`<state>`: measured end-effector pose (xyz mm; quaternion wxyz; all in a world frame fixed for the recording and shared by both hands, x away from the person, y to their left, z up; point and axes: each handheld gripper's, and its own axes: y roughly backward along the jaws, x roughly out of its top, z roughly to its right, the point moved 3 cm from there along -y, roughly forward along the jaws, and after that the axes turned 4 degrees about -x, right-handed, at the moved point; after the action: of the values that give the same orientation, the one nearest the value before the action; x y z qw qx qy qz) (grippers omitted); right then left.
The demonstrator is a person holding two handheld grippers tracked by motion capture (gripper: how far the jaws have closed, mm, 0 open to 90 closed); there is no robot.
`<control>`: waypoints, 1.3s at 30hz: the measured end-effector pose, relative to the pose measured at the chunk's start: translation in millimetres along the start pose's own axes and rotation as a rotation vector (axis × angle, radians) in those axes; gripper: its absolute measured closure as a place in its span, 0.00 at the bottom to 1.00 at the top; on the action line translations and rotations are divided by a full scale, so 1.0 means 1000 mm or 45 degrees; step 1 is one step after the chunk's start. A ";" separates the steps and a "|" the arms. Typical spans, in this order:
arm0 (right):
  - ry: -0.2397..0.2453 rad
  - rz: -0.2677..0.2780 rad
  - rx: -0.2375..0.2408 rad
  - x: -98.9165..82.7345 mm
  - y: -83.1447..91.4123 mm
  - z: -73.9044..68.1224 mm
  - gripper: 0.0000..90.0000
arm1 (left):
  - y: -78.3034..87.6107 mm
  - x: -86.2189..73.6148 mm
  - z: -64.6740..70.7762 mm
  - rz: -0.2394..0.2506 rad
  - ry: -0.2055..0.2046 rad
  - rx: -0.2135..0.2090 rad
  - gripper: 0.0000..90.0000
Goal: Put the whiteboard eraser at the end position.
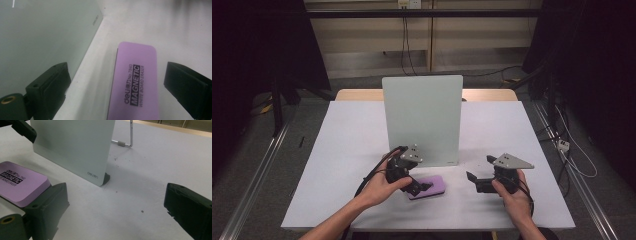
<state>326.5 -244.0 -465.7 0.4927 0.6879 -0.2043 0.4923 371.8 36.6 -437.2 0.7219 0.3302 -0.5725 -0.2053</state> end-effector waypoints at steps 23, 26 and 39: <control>-0.001 -0.005 -0.003 0.000 0.000 -0.001 0.06 | 0.055 -0.026 -0.019 0.265 0.140 0.192 0.07; 0.000 -0.006 -0.003 0.000 0.000 -0.001 0.06 | 0.059 -0.034 -0.023 0.285 0.172 0.244 0.07; -0.008 -0.012 -0.013 -0.001 0.000 0.000 0.06 | 0.081 -0.072 -0.036 0.279 0.285 0.366 0.07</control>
<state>325.7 -244.4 -466.7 0.4979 0.6877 -0.2053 0.4868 381.5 150.5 -433.8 0.7443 0.3863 -0.5447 -0.0039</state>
